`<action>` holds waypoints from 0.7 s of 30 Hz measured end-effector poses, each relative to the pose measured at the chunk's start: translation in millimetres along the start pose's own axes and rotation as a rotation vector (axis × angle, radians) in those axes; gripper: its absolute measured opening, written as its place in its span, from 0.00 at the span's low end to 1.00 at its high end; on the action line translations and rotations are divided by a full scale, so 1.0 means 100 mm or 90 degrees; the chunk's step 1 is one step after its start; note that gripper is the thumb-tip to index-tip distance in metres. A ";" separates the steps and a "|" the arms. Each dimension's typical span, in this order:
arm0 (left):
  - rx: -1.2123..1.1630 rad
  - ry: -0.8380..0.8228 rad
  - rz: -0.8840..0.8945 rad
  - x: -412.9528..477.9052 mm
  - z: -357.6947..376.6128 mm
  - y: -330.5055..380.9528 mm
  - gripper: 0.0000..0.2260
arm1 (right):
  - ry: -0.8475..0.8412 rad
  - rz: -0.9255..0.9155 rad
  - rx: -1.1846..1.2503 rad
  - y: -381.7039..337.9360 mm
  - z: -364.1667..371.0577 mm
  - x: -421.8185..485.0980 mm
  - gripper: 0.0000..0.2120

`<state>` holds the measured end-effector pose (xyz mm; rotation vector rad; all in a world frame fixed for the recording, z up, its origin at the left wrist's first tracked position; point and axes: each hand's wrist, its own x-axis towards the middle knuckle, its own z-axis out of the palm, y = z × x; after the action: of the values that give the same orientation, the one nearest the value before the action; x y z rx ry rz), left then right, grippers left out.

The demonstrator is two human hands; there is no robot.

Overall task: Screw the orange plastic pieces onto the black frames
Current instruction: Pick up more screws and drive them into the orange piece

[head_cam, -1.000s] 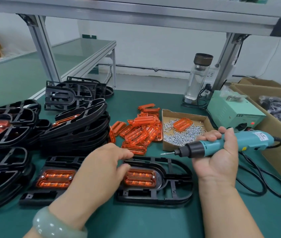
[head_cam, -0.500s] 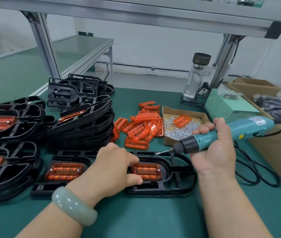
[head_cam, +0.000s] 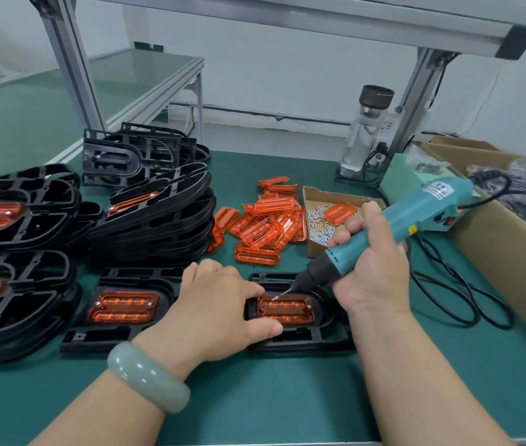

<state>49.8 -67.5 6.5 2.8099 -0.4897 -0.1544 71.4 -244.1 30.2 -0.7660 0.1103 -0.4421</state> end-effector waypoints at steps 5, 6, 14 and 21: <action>0.003 -0.001 -0.005 0.03 0.02 -0.01 0.32 | -0.033 -0.021 -0.047 0.05 0.05 -0.01 0.07; 0.000 -0.002 -0.008 0.04 0.01 -0.01 0.33 | -0.039 -0.023 -0.056 0.06 0.06 0.00 0.08; -0.006 0.004 -0.021 0.03 0.02 0.01 0.32 | -0.080 -0.048 -0.118 0.11 0.15 0.00 0.07; 0.000 0.002 -0.025 0.03 0.02 0.01 0.31 | -0.085 -0.048 -0.148 0.10 0.21 -0.04 0.07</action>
<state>52.2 -69.7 4.6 2.8209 -0.4350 -0.1568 76.9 -222.5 38.0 -1.0279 0.0080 -0.4526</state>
